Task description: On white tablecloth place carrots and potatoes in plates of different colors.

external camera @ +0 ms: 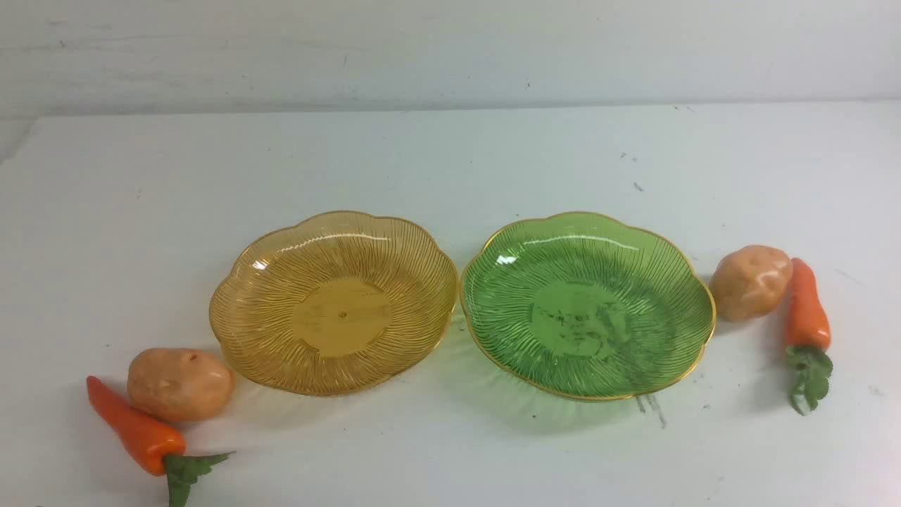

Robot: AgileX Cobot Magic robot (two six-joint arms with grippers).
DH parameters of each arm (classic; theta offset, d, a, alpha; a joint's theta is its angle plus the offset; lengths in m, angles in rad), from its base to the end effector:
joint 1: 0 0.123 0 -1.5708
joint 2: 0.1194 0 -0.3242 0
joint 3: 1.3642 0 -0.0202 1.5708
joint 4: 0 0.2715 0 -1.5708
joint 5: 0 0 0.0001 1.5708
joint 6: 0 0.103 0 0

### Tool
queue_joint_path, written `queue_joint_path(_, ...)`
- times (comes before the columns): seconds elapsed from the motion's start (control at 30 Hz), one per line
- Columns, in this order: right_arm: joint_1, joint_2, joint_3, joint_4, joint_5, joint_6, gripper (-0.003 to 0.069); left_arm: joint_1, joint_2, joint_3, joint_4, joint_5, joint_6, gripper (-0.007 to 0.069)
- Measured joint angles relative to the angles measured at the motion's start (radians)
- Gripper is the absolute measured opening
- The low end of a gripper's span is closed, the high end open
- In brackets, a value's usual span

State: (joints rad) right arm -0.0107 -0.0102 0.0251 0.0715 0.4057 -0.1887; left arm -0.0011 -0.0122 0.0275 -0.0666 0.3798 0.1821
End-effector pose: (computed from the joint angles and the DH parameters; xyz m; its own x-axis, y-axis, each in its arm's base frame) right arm 0.0444 0.0024 0.1644 -0.3219 -0.1192 -0.9392 -0.0559 0.9927 -0.1068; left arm 0.0451 -0.0026 0.1661 -0.2972 0.1202 -0.9472 0.0607 0.9924 0.1069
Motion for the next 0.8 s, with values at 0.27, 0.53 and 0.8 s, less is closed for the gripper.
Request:
queue_joint_path(0.27,0.000,0.000,0.000,0.000,0.000,0.004,-0.0015,0.000,0.000,0.000,0.000,0.000,0.000,-0.0003)
queue_joint_path(0.53,0.000,0.000,0.000,0.000,0.000,0.008,-0.0015,0.000,0.000,0.000,0.000,0.000,0.000,-0.0003)
queue_joint_path(0.8,0.000,0.000,0.000,0.000,0.000,0.009,-0.0015,0.000,0.000,0.000,0.003,0.000,0.001,-0.0003)
